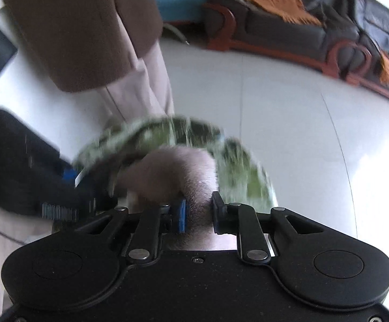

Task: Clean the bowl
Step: 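Scrub bowl interior with towel, right gripper, while left gripper holds rim, then wipe towel along bowl rim and wall with right gripper while left gripper holds rim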

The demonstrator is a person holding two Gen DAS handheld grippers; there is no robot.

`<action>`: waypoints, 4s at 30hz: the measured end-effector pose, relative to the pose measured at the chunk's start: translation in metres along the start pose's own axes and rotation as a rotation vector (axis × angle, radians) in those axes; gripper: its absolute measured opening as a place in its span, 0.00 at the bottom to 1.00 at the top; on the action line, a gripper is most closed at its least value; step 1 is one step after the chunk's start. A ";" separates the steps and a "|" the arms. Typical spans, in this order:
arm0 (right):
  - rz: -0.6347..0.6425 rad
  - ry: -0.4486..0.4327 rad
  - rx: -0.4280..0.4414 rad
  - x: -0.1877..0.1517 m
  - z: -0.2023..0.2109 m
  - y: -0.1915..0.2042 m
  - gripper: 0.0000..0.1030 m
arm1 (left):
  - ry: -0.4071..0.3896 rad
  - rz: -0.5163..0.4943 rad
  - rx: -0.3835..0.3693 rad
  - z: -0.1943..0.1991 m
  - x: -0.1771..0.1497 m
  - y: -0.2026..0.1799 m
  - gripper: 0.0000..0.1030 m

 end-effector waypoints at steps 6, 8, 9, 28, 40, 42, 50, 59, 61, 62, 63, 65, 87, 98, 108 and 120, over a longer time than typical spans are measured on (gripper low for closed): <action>-0.088 0.062 0.018 -0.021 -0.007 -0.013 0.17 | -0.013 0.030 0.006 0.001 0.001 0.002 0.17; -0.104 0.076 0.022 -0.035 0.000 -0.010 0.18 | -0.010 0.030 0.003 0.000 0.002 0.002 0.17; -0.102 0.077 0.021 -0.040 0.005 -0.007 0.19 | -0.008 0.028 0.004 -0.001 0.002 0.001 0.18; 0.098 0.073 -0.029 -0.033 0.011 0.007 0.20 | 0.003 -0.007 0.015 0.002 -0.006 -0.004 0.18; 0.393 0.029 -0.015 0.005 -0.020 0.029 0.21 | 0.013 -0.044 0.009 0.000 -0.004 -0.007 0.18; 0.245 0.053 0.023 0.003 -0.019 0.015 0.19 | -0.004 -0.027 0.011 0.001 -0.005 -0.007 0.18; -0.461 0.161 0.142 -0.054 -0.001 -0.028 0.22 | -0.053 0.051 0.008 0.005 -0.006 -0.006 0.18; -0.614 0.152 0.134 -0.078 0.005 -0.022 0.25 | -0.119 0.082 -0.005 0.018 0.010 -0.005 0.16; -0.545 0.151 0.119 -0.074 0.005 -0.023 0.25 | -0.125 0.091 -0.015 0.019 0.015 -0.003 0.16; -0.526 0.150 0.116 -0.073 0.009 -0.024 0.23 | -0.126 0.096 -0.019 0.019 0.018 -0.002 0.14; -0.504 0.148 0.112 -0.071 0.010 -0.024 0.23 | -0.128 0.101 -0.023 0.019 0.021 -0.001 0.12; -0.430 0.140 0.096 -0.061 0.008 -0.024 0.21 | -0.086 0.096 -0.028 0.013 0.014 -0.001 0.10; 0.082 0.072 0.048 -0.012 -0.017 0.001 0.21 | 0.002 -0.051 0.064 0.006 -0.003 -0.012 0.19; 0.038 0.054 0.055 -0.019 0.004 -0.009 0.21 | 0.010 -0.073 0.098 0.006 -0.001 -0.015 0.21; -0.048 0.109 0.088 -0.032 -0.010 -0.023 0.21 | 0.002 -0.068 0.107 0.006 0.000 -0.016 0.21; -0.034 0.042 0.063 -0.012 0.001 -0.025 0.22 | 0.006 -0.078 0.119 0.006 0.001 -0.017 0.22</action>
Point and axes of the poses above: each gripper's, at about its wrist camera, not at the fingertips, and z roughly against the way its jaws point, y to its left, x to its top, the point moved 10 cm from there along -z, roughly the way its jaws point, and after that the axes turned 10 degrees about -x, right-handed, at the moved point
